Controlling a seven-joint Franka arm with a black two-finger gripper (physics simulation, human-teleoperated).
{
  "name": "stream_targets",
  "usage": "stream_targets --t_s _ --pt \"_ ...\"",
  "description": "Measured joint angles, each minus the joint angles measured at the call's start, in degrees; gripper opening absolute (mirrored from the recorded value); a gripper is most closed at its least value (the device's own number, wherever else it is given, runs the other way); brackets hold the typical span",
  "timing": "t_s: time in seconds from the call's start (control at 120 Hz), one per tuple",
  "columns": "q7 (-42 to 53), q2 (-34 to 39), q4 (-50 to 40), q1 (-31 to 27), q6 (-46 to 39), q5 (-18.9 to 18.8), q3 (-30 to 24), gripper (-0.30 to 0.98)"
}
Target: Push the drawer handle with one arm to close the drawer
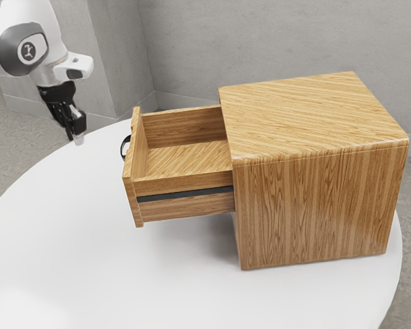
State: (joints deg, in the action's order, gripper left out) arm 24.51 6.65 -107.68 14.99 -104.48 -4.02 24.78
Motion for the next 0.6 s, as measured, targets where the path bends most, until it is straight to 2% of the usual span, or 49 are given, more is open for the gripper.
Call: stream_targets --t_s 0.217,0.6 --pt "11.1 -1.0 -1.6 0.5 -4.1 1.6 -4.2 -0.02" --pt "23.2 -5.0 -1.9 -0.6 -6.9 5.5 -7.0 -0.07"
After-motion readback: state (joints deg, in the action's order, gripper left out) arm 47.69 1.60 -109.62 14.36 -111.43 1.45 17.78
